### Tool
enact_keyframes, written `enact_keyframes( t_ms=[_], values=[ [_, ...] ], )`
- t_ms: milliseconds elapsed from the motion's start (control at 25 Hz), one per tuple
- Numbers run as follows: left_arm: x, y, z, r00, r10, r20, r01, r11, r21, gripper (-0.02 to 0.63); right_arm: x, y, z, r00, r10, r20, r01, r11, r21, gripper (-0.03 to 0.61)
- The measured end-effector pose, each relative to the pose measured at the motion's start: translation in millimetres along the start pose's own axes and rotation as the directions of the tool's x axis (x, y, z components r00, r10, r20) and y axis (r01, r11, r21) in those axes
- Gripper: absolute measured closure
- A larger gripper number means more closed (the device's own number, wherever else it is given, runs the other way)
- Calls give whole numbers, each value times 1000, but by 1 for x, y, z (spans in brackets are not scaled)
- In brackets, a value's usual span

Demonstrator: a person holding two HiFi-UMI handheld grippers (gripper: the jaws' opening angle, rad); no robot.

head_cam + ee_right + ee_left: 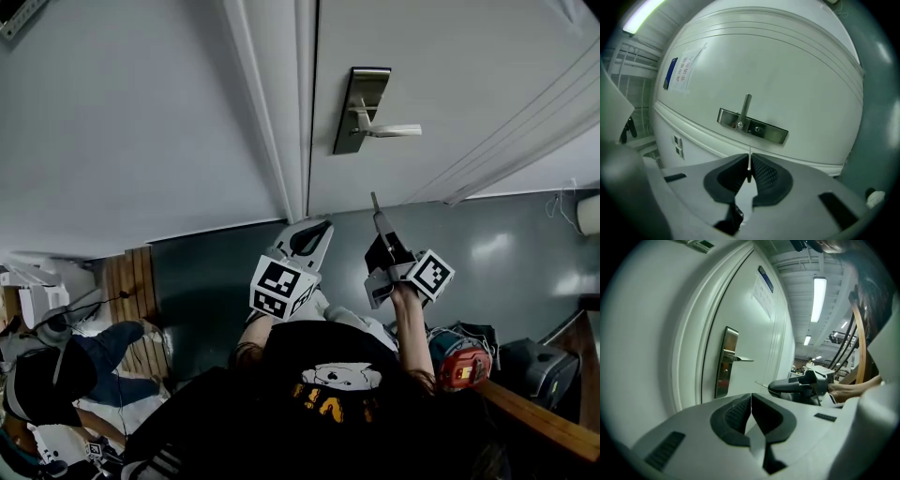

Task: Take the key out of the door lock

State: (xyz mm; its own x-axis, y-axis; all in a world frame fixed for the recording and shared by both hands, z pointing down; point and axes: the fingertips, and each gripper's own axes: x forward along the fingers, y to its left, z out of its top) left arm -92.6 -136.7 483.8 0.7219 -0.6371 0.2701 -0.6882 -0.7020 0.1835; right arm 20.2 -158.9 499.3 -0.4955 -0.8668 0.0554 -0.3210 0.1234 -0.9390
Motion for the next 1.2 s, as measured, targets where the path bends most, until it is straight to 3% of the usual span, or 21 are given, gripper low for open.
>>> enact_keyframes(
  t_ms=[520,640,1200],
  values=[
    [-14,-71,-16,1000,5,-23,-5,1000,16,604,-91,0,-13,999,-35,-24,33,997,-68,557],
    [-26,-89,-22,1000,17,-26,-16,1000,21,604,-111,3,-19,999,-31,-43,26,992,-120,557],
    [-65,-159,-36,999,36,-5,-36,998,51,604,-173,23,-48,995,28,-99,-46,980,-192,557]
  ],
)
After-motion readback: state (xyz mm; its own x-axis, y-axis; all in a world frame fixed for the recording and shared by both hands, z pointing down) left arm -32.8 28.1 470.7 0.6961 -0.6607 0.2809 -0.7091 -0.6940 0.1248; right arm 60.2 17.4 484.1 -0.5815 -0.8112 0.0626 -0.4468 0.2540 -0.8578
